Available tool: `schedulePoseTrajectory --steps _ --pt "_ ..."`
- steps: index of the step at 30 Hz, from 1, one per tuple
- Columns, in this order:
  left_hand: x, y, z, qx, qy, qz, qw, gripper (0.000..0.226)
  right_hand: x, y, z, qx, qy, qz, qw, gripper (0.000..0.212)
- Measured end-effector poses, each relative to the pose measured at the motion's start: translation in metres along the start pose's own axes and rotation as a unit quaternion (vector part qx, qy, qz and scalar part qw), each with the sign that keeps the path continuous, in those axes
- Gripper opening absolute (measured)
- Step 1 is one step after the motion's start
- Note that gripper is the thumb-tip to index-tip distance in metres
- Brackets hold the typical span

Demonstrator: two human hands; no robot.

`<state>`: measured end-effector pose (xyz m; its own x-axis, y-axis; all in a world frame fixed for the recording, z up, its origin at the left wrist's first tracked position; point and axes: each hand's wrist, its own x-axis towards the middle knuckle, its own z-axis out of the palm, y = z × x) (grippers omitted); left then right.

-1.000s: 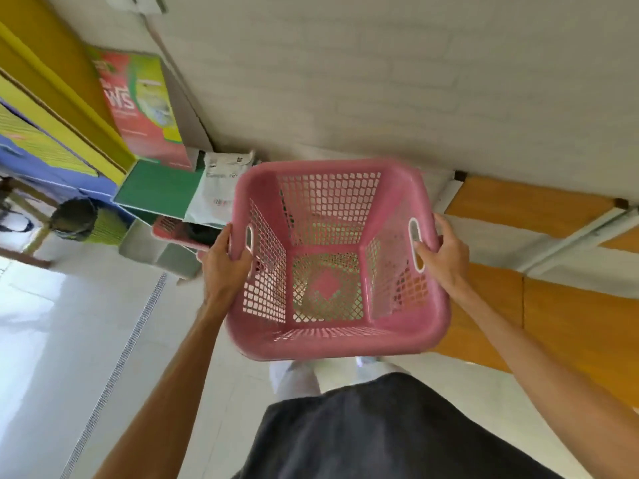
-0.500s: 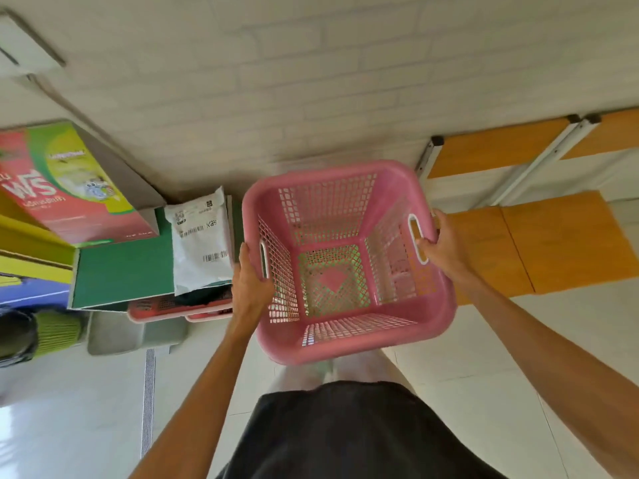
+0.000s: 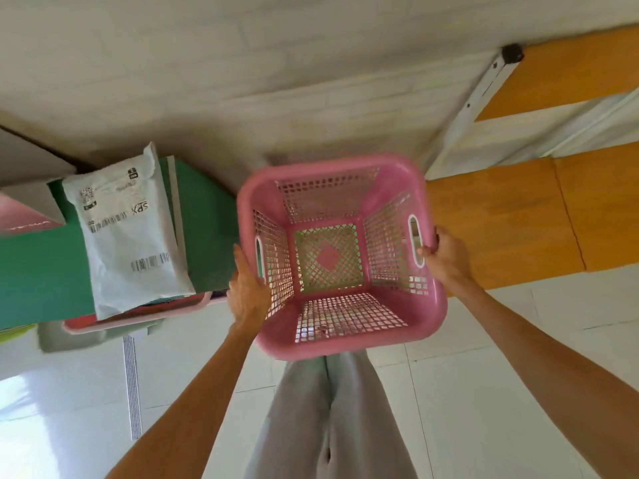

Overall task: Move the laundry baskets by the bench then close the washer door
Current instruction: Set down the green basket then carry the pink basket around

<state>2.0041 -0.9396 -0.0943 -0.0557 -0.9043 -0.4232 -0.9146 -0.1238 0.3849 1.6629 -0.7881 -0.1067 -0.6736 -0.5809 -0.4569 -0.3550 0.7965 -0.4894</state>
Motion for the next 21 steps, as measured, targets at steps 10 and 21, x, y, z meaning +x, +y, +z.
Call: schedulePoseTrajectory --steps 10,21 --pt "0.071 -0.047 0.106 0.031 -0.034 0.022 0.999 0.083 0.088 0.049 0.106 -0.052 -0.034 0.022 0.998 0.021" --pt "0.099 -0.077 0.148 0.019 -0.032 0.058 0.998 0.077 0.113 0.073 0.145 -0.082 -0.042 0.035 0.995 0.035"
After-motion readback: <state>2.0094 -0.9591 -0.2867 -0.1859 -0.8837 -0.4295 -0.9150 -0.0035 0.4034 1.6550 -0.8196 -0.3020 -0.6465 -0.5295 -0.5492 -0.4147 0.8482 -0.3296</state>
